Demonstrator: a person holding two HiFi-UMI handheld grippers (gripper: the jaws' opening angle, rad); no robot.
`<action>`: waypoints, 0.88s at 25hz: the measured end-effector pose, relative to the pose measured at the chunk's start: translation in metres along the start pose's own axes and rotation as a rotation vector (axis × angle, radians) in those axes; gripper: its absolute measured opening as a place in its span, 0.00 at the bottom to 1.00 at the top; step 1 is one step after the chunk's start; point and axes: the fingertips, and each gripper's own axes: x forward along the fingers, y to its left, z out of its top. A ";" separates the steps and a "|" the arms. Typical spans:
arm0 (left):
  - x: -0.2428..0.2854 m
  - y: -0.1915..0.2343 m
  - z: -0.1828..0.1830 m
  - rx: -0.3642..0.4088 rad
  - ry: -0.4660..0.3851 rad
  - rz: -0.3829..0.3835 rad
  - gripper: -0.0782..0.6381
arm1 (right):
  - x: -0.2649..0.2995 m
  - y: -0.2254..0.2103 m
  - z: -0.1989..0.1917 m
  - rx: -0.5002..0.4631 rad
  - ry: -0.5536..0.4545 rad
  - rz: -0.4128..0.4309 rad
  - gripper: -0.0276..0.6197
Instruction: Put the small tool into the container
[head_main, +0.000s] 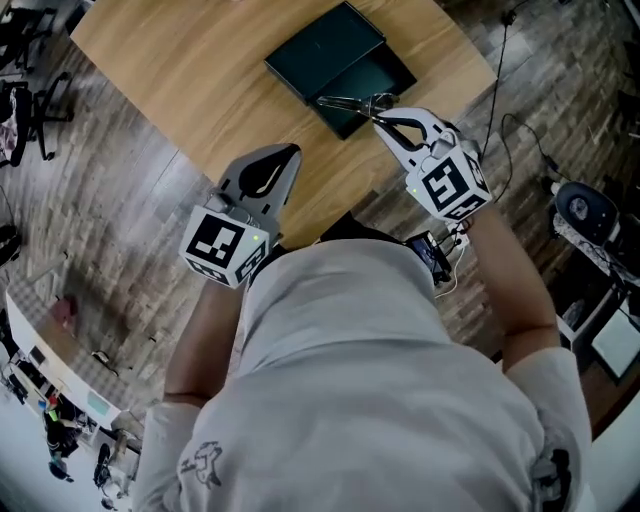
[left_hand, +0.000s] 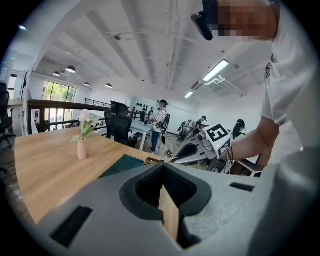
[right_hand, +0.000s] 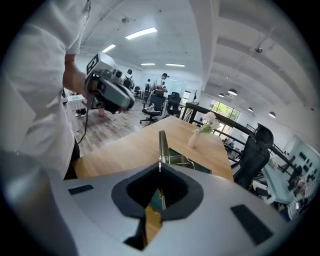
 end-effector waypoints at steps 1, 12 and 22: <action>0.004 0.000 -0.002 -0.005 0.005 0.002 0.12 | 0.004 -0.002 -0.006 -0.031 0.019 0.011 0.06; 0.047 0.013 -0.032 -0.068 0.053 0.034 0.12 | 0.052 -0.016 -0.068 -0.283 0.189 0.148 0.06; 0.060 0.029 -0.056 -0.108 0.075 0.058 0.12 | 0.107 -0.010 -0.107 -0.454 0.335 0.212 0.06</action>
